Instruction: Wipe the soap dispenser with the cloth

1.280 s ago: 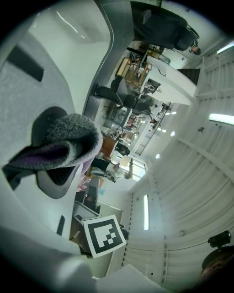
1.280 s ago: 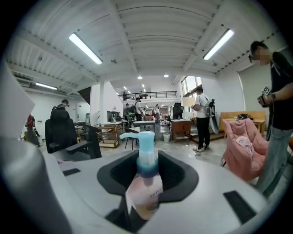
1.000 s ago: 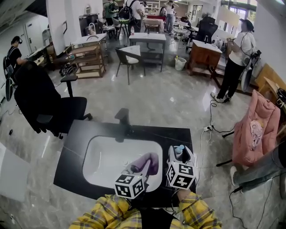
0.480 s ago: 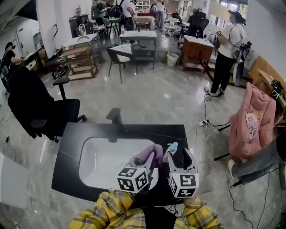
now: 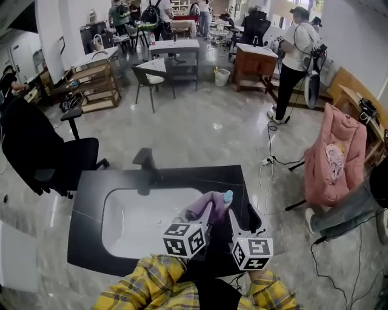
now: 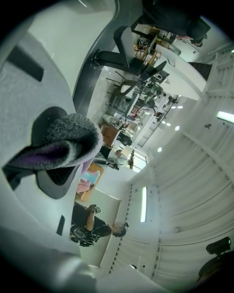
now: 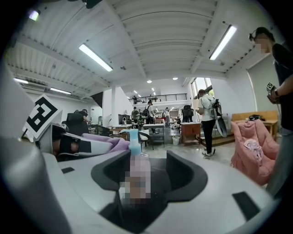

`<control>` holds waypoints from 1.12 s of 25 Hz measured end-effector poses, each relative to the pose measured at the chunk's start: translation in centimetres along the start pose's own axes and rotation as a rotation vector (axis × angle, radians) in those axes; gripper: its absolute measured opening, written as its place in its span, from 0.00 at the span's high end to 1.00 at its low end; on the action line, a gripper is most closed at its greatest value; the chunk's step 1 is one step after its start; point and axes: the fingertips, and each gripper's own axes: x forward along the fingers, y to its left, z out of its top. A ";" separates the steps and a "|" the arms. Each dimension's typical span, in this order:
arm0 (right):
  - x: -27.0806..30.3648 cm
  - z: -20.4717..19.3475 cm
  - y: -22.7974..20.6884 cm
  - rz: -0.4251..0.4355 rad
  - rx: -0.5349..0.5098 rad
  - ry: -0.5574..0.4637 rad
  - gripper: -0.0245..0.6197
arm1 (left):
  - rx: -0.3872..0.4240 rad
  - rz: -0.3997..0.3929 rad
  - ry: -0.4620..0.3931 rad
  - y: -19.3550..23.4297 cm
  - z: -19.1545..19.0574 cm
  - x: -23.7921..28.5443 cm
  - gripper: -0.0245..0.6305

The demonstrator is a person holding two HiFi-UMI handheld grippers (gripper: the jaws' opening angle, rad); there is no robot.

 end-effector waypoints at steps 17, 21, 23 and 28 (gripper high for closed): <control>-1.4 -3.0 -2.0 -0.026 0.058 0.054 0.60 | -0.015 0.059 0.072 2.4 -4.2 1.8 0.87; -1.4 -3.6 -1.7 -0.011 0.060 0.065 0.60 | -0.017 0.075 0.094 3.1 -5.3 1.9 0.87; -1.3 -3.8 -1.5 -0.006 0.060 0.071 0.60 | -0.019 0.081 0.103 3.6 -5.7 2.0 0.87; -1.4 -4.1 -1.6 0.003 0.061 0.086 0.60 | -0.017 0.094 0.132 4.0 -6.7 2.3 0.87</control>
